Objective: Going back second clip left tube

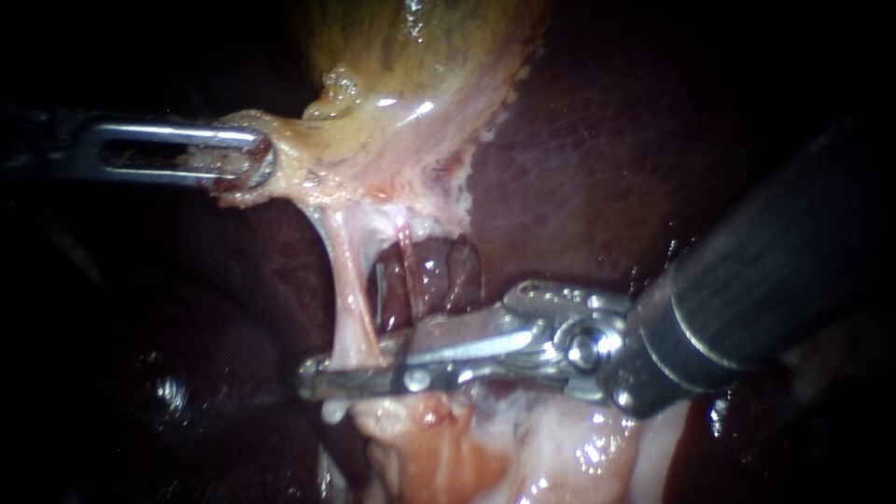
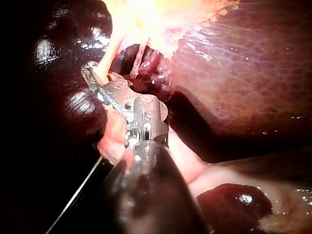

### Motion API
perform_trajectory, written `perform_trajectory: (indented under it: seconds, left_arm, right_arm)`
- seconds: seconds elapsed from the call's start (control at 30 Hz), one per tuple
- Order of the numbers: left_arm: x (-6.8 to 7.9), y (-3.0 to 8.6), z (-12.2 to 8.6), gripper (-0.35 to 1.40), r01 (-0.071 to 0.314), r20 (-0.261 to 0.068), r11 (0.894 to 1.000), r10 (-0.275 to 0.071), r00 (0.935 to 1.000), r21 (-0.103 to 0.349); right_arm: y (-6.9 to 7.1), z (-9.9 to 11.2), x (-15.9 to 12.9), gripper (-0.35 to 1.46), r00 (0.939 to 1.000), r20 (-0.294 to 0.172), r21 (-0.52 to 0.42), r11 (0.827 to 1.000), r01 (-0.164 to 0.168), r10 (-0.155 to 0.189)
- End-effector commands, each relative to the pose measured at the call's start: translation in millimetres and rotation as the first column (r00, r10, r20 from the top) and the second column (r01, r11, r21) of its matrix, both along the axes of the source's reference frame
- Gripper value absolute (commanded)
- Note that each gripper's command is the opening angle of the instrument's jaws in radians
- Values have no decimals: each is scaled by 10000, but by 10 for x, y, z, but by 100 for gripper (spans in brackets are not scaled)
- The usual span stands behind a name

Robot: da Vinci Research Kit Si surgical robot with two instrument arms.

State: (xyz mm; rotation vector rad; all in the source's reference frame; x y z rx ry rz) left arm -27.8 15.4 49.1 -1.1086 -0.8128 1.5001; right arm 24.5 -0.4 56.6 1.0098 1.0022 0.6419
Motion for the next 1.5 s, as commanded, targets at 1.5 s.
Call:
perform_trajectory:
  seconds: [1.5]
  left_arm:
    - [3,-1,0,-35,-15,9,10000,15,10000,-5]
  right_arm:
    - [62,-7,-173,50,9898,-1403,-5436,8338,-968,235]
